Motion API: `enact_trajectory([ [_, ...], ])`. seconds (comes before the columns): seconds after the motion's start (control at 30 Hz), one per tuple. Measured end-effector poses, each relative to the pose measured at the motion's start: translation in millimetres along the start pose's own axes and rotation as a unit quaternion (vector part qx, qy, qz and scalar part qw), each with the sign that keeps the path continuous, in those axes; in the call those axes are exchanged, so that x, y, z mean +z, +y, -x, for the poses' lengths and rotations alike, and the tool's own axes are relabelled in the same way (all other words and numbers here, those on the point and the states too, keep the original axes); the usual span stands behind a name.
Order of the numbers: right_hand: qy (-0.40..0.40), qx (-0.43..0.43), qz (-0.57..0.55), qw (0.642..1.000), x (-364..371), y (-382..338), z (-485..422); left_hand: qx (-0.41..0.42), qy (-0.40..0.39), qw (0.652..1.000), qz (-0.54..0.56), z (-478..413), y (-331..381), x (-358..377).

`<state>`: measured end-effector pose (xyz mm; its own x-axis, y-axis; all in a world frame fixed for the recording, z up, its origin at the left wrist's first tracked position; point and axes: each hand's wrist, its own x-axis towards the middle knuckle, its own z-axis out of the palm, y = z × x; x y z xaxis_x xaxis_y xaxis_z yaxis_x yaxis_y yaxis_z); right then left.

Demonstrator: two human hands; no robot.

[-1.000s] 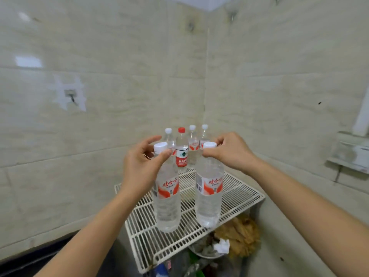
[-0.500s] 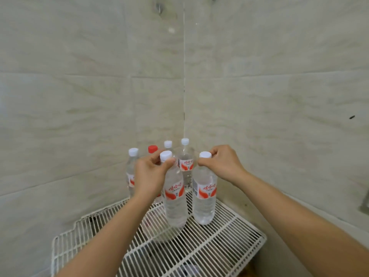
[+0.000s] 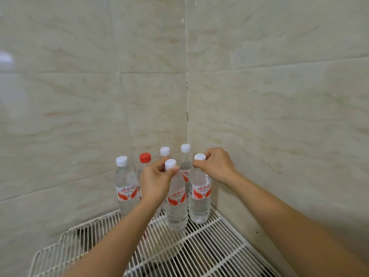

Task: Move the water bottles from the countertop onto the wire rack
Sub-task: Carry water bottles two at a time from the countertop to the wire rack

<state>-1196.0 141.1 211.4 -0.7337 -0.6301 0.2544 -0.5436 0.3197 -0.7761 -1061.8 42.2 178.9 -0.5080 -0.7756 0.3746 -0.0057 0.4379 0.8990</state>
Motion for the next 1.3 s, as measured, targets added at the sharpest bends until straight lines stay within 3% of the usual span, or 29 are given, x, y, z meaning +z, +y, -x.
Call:
enact_trajectory([
  [0.6,-0.075,-0.002,-0.005,0.997,8.1,18.2,-35.3,0.026,0.047,0.998,-0.031,-14.9,-6.4,19.0],
  [0.83,-0.083,-0.019,-0.02,0.996,7.3,30.1,-29.8,0.038,-0.003,0.999,-0.032,-8.8,-6.5,18.9],
  [0.97,-0.103,-0.043,-0.015,0.994,12.3,36.9,-25.9,-0.019,-0.042,0.999,-0.002,-6.1,-11.1,19.3],
  [1.3,-0.07,-0.043,-0.016,0.996,14.9,36.4,-17.4,-0.025,-0.033,0.999,0.031,-4.7,-10.6,21.7],
])
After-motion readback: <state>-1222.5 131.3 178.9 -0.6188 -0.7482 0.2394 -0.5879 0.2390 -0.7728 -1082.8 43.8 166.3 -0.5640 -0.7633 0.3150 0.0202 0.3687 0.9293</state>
